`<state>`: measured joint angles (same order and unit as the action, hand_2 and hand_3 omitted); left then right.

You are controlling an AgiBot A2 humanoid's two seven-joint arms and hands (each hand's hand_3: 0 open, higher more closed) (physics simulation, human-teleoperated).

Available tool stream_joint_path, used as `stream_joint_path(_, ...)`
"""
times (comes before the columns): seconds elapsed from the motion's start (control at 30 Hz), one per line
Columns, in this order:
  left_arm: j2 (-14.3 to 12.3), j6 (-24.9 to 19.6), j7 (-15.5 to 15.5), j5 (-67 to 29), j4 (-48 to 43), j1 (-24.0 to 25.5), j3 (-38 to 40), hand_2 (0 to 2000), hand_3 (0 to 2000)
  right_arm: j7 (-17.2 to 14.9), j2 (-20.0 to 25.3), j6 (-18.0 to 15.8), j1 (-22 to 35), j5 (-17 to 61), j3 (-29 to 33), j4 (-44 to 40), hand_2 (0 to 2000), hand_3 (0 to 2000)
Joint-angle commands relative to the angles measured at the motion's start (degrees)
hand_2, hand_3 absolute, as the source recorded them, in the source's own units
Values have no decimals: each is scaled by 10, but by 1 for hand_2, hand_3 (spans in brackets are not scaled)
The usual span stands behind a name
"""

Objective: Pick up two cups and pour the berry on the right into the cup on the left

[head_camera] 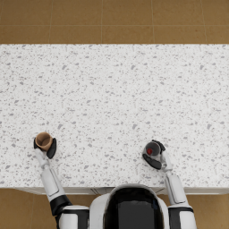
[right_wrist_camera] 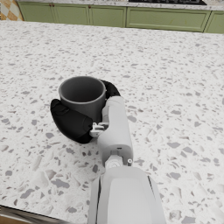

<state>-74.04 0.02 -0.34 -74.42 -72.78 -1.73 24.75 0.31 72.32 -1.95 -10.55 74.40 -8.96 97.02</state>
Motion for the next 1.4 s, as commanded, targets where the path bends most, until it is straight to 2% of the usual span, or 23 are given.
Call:
stream_joint_path(0.03, -6, -2, 0, 0, -49, 16, -10, 2000, 1280, 0, 4, -2, 9, 0, 6, 12, 2000, 1280)
stream_joint_path(0.2, -44, -13, 1, 0, -233, 77, -59, 2000, 1280, -2, 14, -29, 19, 0, 6, 74, 2000, 1280)
stream_joint_path(0.37, -48, -20, 2, 0, -299, 84, -170, 2000, 1280, -2, 42, -33, 64, 0, 4, 105, 2000, 1280)
stream_joint_path(0.43, -49, -20, 2, 0, -316, 79, -220, 2000, 1280, -1, 57, -32, 85, 36, 0, 121, 2000, 1280)
stream_joint_path(0.57, -62, -21, 2, -72, -315, 52, -315, 2000, 1280, 0, 77, -33, 124, 108, -4, 117, 2000, 1280)
stream_joint_path(0.7, -86, -22, 2, -144, -309, 19, -361, 2000, 1280, 1, 104, -33, 173, 181, -6, 111, 2000, 1280)
stream_joint_path(0.77, -89, -22, 2, -167, -313, 14, -384, 2000, 1280, 2, 116, -33, 193, 217, -10, 116, 2000, 1280)
stream_joint_path(0.93, -100, -23, 2, -186, -305, 3, -421, 2000, 1280, 2, 139, -35, 237, 308, -2, 126, 2000, 1280)
stream_joint_path(1.0, -114, -23, 2, -188, -280, -17, -425, 2000, 1280, 2, 151, -36, 262, 345, -6, 112, 2000, 1280)
stream_joint_path(1.13, -128, -23, 2, -189, -260, -38, -437, 2000, 1280, 2, 173, -36, 296, 418, -38, 101, 2000, 1280)
stream_joint_path(1.17, -134, -23, 2, -190, -250, -48, -439, 2000, 1280, 2, 65, -37, 341, 436, -118, 88, 2000, 1280)
stream_joint_path(1.2, -140, -23, 2, -190, -243, -58, -438, 2000, 1280, 3, 155, -36, 322, 454, -54, 77, 2000, 1280)
stream_joint_path(1.37, -157, -23, 2, -190, -203, -90, -427, 2000, 1280, 3, 166, -40, 343, 546, -62, 64, 2000, 1280)
stream_joint_path(1.4, 50, -23, 2, -190, -195, -212, -655, 2000, 1280, 3, 171, -40, 352, 564, -56, 62, 2000, 1280)
